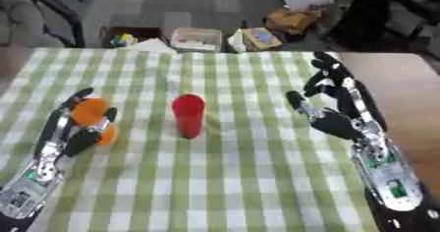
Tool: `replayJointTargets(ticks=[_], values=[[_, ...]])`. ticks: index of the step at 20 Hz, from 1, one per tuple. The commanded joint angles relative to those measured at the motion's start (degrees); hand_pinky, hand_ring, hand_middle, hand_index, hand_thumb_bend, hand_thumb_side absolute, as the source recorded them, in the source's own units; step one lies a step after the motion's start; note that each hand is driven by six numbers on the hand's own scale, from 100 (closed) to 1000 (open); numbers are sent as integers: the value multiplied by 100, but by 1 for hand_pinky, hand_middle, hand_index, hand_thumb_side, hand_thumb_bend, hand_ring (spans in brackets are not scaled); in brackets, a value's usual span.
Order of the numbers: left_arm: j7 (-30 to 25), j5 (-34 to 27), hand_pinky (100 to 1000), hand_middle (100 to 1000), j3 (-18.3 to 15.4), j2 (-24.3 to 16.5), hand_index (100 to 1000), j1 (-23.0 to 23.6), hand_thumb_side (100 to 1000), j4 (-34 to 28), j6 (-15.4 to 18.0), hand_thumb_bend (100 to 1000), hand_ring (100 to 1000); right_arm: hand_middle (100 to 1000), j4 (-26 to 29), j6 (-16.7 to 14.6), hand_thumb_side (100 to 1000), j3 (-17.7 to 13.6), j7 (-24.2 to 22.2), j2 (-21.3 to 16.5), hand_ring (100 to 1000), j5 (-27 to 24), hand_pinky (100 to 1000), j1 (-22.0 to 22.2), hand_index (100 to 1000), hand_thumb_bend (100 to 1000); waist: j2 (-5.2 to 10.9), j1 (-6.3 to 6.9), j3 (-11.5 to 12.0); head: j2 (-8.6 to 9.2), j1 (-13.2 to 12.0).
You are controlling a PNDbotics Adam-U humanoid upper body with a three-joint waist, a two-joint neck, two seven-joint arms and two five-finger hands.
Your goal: Pour the contents of one cup into another cup.
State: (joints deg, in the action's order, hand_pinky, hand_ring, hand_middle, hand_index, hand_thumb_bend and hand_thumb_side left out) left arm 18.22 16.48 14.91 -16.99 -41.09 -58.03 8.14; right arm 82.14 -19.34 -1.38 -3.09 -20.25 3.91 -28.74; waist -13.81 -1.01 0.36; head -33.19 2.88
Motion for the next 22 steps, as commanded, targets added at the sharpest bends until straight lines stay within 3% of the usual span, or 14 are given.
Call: replayJointTargets(ticks=[1, 7, 9, 15, 22], values=[[-25, -6, 319, 442, 5, -36, 911, -102, 542, -56, 29, 325, 823, 467, 46, -14, 370, -26, -10, -63, 963, -33, 562, -100, 957, 465, 89, 11, -15, 43, 0], [-66, -119, 234, 329, 31, -51, 907, -94, 472, -187, 64, 125, 739, 467, 40, -13, 374, -31, -10, -60, 963, -34, 562, -101, 957, 457, 105, 12, -8, 56, 1], [-39, -211, 215, 311, 35, -67, 905, -83, 460, -297, 76, 100, 719, 467, 35, -11, 373, -32, -10, -60, 962, -34, 562, -101, 957, 457, 109, 15, -1, 62, 5], [31, -655, 156, 282, 99, -200, 901, 32, 448, -1003, 29, 100, 656, 464, -37, -5, 365, -10, -39, -62, 962, 4, 561, -118, 957, 472, 120, 50, 41, 65, 31], [-205, -1360, 135, 258, 233, -513, 887, 445, 471, -2686, -337, 100, 620, 459, -380, -19, 349, 49, -135, -113, 963, 134, 559, -212, 958, 500, 152, 102, 185, 59, 113]])
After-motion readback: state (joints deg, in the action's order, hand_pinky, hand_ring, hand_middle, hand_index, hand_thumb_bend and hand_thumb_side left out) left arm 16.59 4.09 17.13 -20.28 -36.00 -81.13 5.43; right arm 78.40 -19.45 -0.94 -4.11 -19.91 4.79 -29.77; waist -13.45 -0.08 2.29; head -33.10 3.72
